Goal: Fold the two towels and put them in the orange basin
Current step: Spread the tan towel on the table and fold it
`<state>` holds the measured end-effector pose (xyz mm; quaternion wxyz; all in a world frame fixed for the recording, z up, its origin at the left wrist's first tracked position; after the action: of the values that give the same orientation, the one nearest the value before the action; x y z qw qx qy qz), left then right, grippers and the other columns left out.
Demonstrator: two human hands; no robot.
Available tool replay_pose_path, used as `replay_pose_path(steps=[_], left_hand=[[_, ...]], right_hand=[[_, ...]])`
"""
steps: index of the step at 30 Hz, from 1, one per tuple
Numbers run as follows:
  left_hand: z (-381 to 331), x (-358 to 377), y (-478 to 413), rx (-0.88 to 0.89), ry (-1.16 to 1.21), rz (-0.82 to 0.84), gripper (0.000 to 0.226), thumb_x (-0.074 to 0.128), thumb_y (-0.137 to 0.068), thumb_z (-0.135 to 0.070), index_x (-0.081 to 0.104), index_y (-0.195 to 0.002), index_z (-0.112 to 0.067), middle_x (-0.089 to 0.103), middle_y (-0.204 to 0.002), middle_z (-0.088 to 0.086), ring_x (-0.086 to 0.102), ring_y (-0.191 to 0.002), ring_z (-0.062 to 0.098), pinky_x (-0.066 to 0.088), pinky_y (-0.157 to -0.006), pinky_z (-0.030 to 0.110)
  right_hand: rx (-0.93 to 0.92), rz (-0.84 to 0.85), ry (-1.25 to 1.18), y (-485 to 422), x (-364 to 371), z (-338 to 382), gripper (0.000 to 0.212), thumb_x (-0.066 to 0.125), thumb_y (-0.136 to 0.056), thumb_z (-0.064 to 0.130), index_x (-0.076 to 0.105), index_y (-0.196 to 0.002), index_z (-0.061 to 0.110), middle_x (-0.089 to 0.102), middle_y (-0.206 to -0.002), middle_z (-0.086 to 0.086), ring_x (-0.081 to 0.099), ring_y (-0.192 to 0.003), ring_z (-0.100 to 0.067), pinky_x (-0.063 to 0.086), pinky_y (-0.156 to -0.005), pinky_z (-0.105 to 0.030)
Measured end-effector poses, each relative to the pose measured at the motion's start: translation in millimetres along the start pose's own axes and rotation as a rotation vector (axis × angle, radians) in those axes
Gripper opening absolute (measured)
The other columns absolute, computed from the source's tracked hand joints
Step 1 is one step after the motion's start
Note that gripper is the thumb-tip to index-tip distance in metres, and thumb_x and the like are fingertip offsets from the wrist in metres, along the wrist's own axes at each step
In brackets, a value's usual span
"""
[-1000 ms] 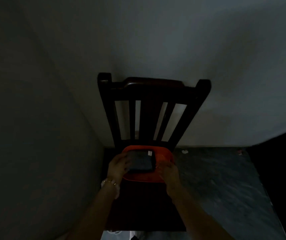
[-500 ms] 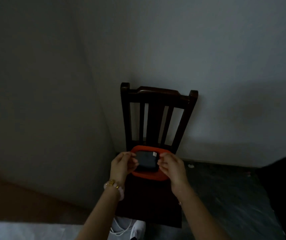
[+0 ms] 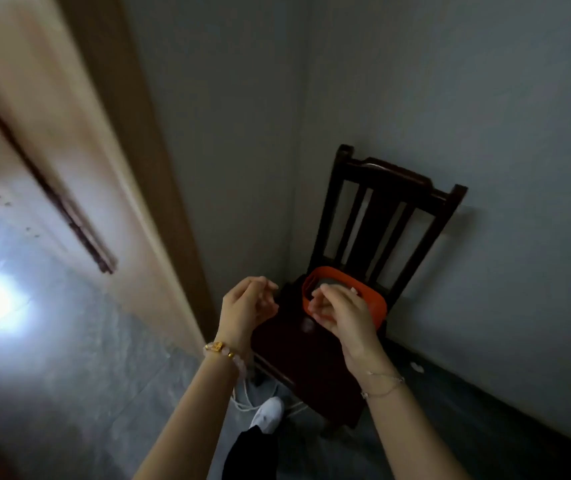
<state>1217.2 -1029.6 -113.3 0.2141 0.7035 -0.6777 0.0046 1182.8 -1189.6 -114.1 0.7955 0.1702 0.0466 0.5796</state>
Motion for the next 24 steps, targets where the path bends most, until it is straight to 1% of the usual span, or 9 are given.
replay_pose_path(steps=[2, 3, 5, 7, 10, 13, 17, 21, 24], left_hand=[[-14, -30, 24, 0.056, 0.044, -0.087, 0.028, 0.044, -0.095, -0.007, 0.058, -0.072, -0.003, 0.045, -0.048, -0.002, 0.044, -0.041, 0.005, 0.041, -0.044, 0.014], [-19, -42, 32, 0.073, 0.05, -0.118, 0.026, 0.044, -0.095, -0.007, 0.057, -0.073, -0.003, 0.045, -0.051, 0.0, 0.044, -0.043, 0.006, 0.039, -0.044, 0.015], [-28, -73, 48, 0.098, 0.014, -0.194, 0.023, 0.045, -0.095, -0.01, 0.06, -0.078, -0.006, 0.047, -0.059, 0.002, 0.047, -0.054, 0.012, 0.043, -0.054, 0.019], [-36, -103, 63, 0.116, 0.016, -0.269, 0.022, 0.046, -0.095, -0.013, 0.061, -0.081, -0.007, 0.05, -0.064, 0.002, 0.05, -0.06, 0.014, 0.046, -0.063, 0.025], [-50, -142, 84, 0.158, 0.024, -0.366, 0.021, 0.046, -0.095, -0.013, 0.062, -0.083, -0.008, 0.054, -0.066, 0.002, 0.055, -0.062, 0.014, 0.05, -0.067, 0.027], [-64, -174, 102, 0.222, -0.025, -0.451, 0.02, 0.047, -0.094, -0.014, 0.063, -0.083, -0.009, 0.056, -0.068, 0.003, 0.056, -0.064, 0.014, 0.051, -0.067, 0.027], [-78, -218, 126, 0.269, -0.064, -0.552, 0.022, 0.048, -0.094, -0.012, 0.063, -0.077, -0.011, 0.055, -0.064, 0.001, 0.055, -0.06, 0.011, 0.05, -0.065, 0.027], [-83, -278, 152, 0.27, 0.045, -0.68, 0.021, 0.049, -0.094, -0.012, 0.062, -0.077, -0.011, 0.054, -0.064, 0.001, 0.055, -0.061, 0.012, 0.049, -0.059, 0.022], [-91, -319, 169, 0.273, 0.076, -0.741, 0.024, 0.048, -0.094, -0.012, 0.062, -0.075, -0.012, 0.054, -0.064, 0.002, 0.054, -0.058, 0.01, 0.047, -0.055, 0.019]], right_hand=[[0.016, 0.1, 0.03, 13, 28, -5, 0.023, 0.049, -0.095, 0.013, 0.064, -0.078, 0.01, 0.062, -0.071, -0.002, 0.061, -0.074, -0.014, 0.049, -0.071, -0.025], [0.024, 0.141, 0.038, 18, 40, -7, 0.022, 0.049, -0.095, 0.012, 0.064, -0.079, 0.01, 0.062, -0.071, -0.002, 0.06, -0.075, -0.014, 0.049, -0.072, -0.026], [0.036, 0.236, 0.061, 31, 68, -10, 0.022, 0.048, -0.095, 0.011, 0.064, -0.08, 0.009, 0.061, -0.071, -0.003, 0.06, -0.076, -0.016, 0.049, -0.075, -0.028], [0.035, 0.311, 0.07, 42, 96, -11, 0.024, 0.046, -0.096, 0.011, 0.063, -0.079, 0.009, 0.061, -0.071, -0.004, 0.059, -0.076, -0.017, 0.048, -0.074, -0.029], [0.035, 0.394, 0.109, 61, 135, -13, 0.024, 0.046, -0.097, 0.014, 0.064, -0.081, 0.009, 0.062, -0.071, -0.003, 0.06, -0.074, -0.016, 0.05, -0.071, -0.026], [0.02, 0.463, 0.171, 76, 166, -18, 0.021, 0.047, -0.096, 0.017, 0.064, -0.086, 0.008, 0.063, -0.076, -0.004, 0.061, -0.077, -0.017, 0.05, -0.076, -0.03], [0.036, 0.556, 0.227, 95, 216, -29, 0.02, 0.049, -0.095, 0.02, 0.064, -0.084, 0.012, 0.063, -0.08, -0.004, 0.06, -0.082, -0.019, 0.048, -0.074, -0.03], [0.009, 0.656, 0.31, 119, 276, -40, 0.022, 0.048, -0.096, 0.02, 0.065, -0.084, 0.013, 0.064, -0.079, -0.003, 0.062, -0.082, -0.02, 0.048, -0.075, -0.029], [0.025, 0.746, 0.307, 138, 321, -47, 0.023, 0.048, -0.096, 0.02, 0.066, -0.084, 0.013, 0.065, -0.079, -0.004, 0.063, -0.082, -0.021, 0.05, -0.076, -0.03]])
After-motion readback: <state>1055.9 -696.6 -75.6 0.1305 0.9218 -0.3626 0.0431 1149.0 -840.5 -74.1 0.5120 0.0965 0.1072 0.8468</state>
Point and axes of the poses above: each hand's wrist, its own y-axis away from the middle knuckle, its own x-axis out of the palm, z = x × y, the point moved 8 cm from there along -y, towards the middle knuckle
